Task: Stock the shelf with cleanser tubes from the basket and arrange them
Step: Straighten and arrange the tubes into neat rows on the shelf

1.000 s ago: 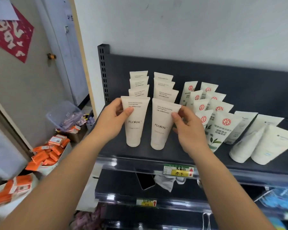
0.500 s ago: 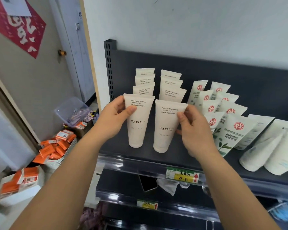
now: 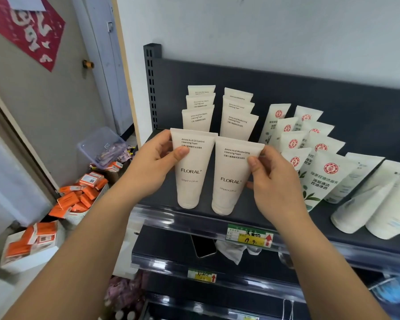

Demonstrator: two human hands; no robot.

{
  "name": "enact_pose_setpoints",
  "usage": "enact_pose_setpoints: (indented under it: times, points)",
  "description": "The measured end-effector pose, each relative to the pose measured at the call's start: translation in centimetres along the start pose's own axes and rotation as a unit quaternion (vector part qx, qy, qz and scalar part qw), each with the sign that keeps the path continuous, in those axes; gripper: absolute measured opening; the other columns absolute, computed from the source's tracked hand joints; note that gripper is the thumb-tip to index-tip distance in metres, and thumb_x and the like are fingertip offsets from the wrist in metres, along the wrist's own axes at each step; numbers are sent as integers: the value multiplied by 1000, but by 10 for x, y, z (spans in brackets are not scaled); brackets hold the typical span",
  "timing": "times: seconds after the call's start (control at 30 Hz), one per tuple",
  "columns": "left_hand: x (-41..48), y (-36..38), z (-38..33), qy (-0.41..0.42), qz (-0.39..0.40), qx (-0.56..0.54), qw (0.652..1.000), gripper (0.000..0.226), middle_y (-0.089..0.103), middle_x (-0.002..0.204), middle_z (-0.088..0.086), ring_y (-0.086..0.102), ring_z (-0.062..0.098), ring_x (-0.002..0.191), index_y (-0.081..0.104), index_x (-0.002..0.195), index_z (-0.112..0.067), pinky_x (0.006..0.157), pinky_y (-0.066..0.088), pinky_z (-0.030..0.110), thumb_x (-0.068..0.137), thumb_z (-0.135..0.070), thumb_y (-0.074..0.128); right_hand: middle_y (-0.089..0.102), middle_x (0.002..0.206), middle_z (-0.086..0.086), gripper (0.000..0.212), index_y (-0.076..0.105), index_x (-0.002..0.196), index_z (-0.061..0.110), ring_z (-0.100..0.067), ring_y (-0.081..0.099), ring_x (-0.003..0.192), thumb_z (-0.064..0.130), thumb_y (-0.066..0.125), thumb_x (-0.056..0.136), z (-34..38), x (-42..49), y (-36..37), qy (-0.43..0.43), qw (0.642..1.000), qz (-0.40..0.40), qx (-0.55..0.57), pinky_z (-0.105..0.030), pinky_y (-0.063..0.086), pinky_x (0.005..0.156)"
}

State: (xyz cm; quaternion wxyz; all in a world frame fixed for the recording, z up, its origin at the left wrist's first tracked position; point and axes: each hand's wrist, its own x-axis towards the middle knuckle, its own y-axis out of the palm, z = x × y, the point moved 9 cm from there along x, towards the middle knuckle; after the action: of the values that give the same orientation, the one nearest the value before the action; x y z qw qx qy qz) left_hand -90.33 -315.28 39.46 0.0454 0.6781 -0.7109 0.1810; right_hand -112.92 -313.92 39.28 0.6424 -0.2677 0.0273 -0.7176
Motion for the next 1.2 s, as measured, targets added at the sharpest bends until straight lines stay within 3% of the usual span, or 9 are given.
enact_pose_setpoints:
  times: [0.2,0.33,0.53,0.93,1.2]
  points:
    - [-4,-7,0,-10,6,20,1000,29,69,116,-11,65,7,109,57,116,-27,93,54,38,88,-30,56,67,103,13,10,56,105,22,-13,65,98,25,48,100,4,-5,0,-7,1000,8,6,-47,57,82]
    - [-5,-3,-2,-7,24,30,999,26,70,112,-17,64,4,108,58,112,-29,94,53,33,87,-29,56,67,106,13,10,56,106,24,-11,64,101,25,48,99,4,-7,0,2,1000,22,14,-45,56,84]
    - [-5,-12,0,-29,25,41,998,40,69,117,-13,64,8,111,57,120,-24,97,52,44,81,-36,58,66,107,13,10,56,106,23,-10,63,102,25,49,99,5,-6,-2,18,999,41,2,-43,57,85]
    - [-10,-12,4,-34,23,19,999,40,68,117,-12,63,10,112,59,118,-26,98,51,43,81,-39,59,66,106,17,11,58,102,30,-7,62,104,24,50,99,3,-8,-5,48,997,51,23,-44,55,88]
    - [-6,-14,7,-45,28,1,999,31,70,113,-14,65,6,107,61,115,-25,92,55,31,84,-28,60,66,110,18,15,58,102,31,-6,61,107,20,50,99,8,-6,-6,77,994,63,37,-43,56,90]
